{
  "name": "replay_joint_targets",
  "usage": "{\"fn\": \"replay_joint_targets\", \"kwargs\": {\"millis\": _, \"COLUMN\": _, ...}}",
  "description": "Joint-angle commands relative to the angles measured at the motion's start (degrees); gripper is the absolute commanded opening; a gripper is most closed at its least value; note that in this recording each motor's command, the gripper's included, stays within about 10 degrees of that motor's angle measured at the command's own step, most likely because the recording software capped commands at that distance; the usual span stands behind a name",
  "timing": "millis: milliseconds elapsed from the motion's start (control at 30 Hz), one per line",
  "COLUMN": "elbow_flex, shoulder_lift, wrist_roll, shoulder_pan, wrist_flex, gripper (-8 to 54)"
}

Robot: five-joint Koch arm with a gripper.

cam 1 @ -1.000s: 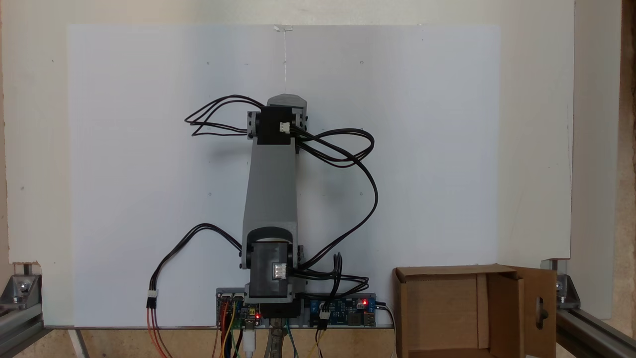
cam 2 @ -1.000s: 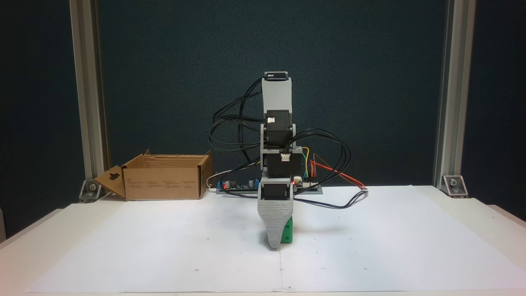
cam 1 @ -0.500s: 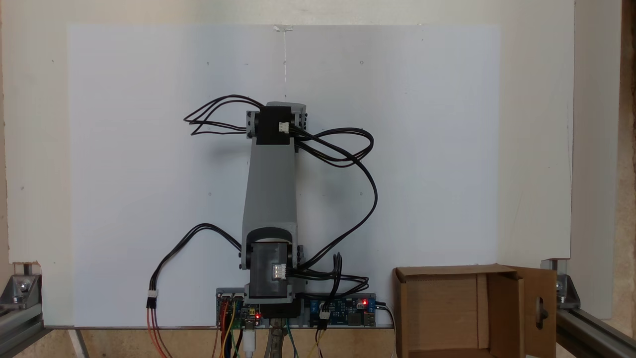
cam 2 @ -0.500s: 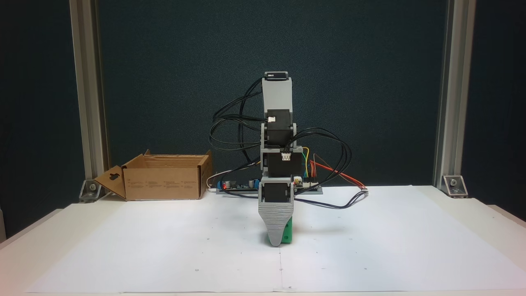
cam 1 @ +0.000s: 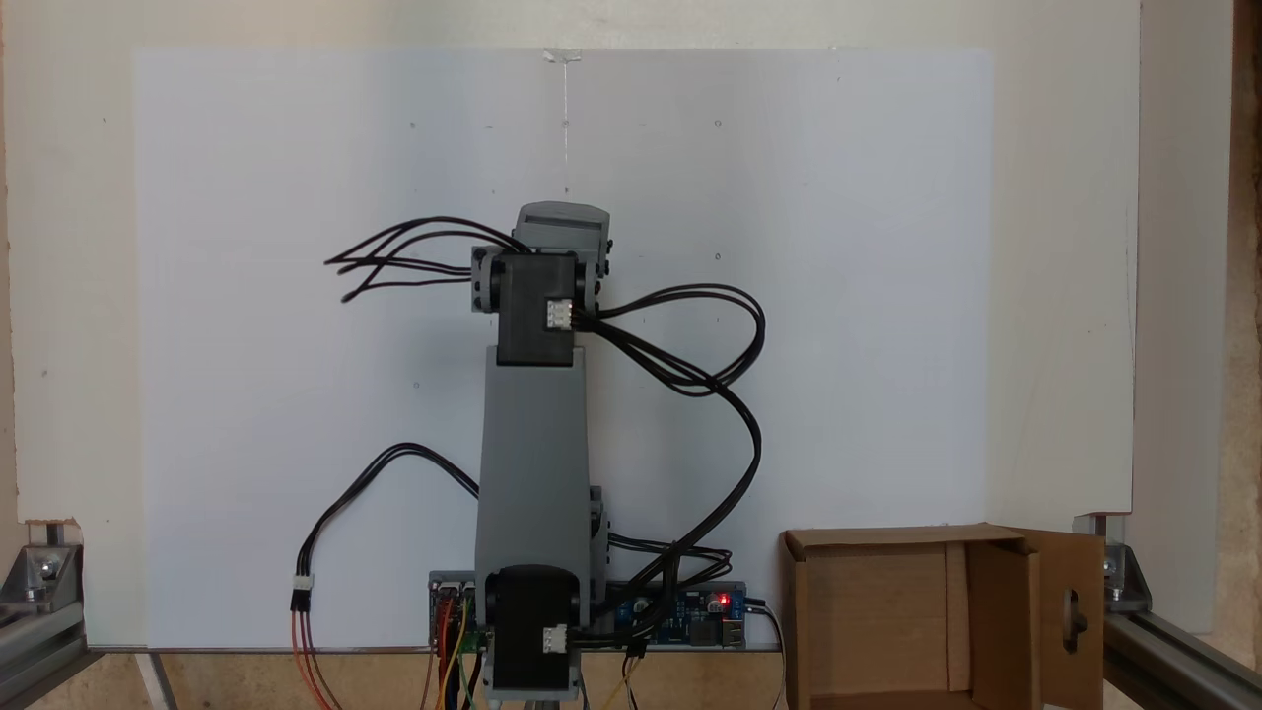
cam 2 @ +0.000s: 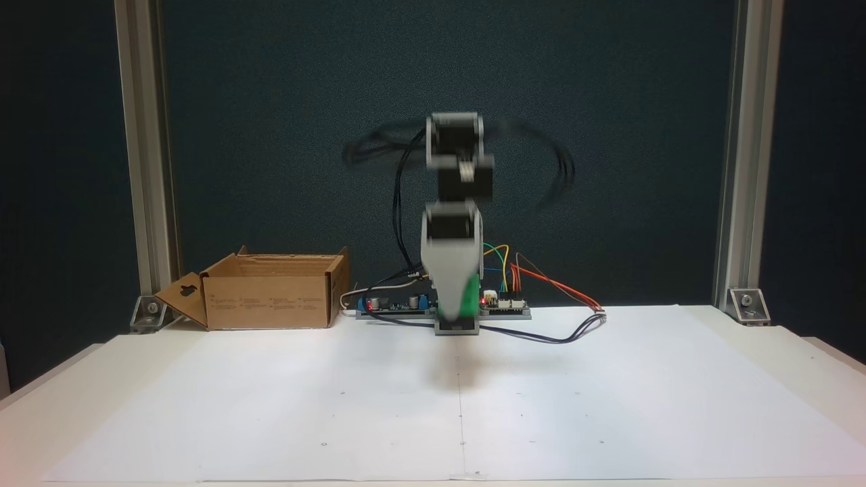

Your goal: Grasp a green dice and put it in the bin.

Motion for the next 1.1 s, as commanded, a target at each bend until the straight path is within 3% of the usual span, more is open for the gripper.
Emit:
{"fn": "replay_joint_targets", "kwargs": {"millis": 0, "elbow_flex": -6.33, "shoulder_lift": 2.29, "wrist_roll": 2.37, "shoulder_pan": 1.41, "wrist_flex": 9.32, "gripper": 11.5}}
{"fn": "replay_joint_targets", "kwargs": {"millis": 67, "elbow_flex": -12.66, "shoulder_lift": 3.08, "wrist_roll": 2.29, "shoulder_pan": 3.78, "wrist_flex": 13.27, "gripper": 11.5}}
{"fn": "replay_joint_targets", "kwargs": {"millis": 333, "elbow_flex": -13.1, "shoulder_lift": 4.48, "wrist_roll": 0.26, "shoulder_pan": 11.43, "wrist_flex": 16.52, "gripper": 11.5}}
{"fn": "replay_joint_targets", "kwargs": {"millis": 700, "elbow_flex": -14.94, "shoulder_lift": 6.06, "wrist_roll": -17.23, "shoulder_pan": 53.68, "wrist_flex": 15.21, "gripper": 11.5}}
{"fn": "replay_joint_targets", "kwargs": {"millis": 1067, "elbow_flex": -15.03, "shoulder_lift": -10.11, "wrist_roll": -29.18, "shoulder_pan": 94.57, "wrist_flex": -13.71, "gripper": 11.5}}
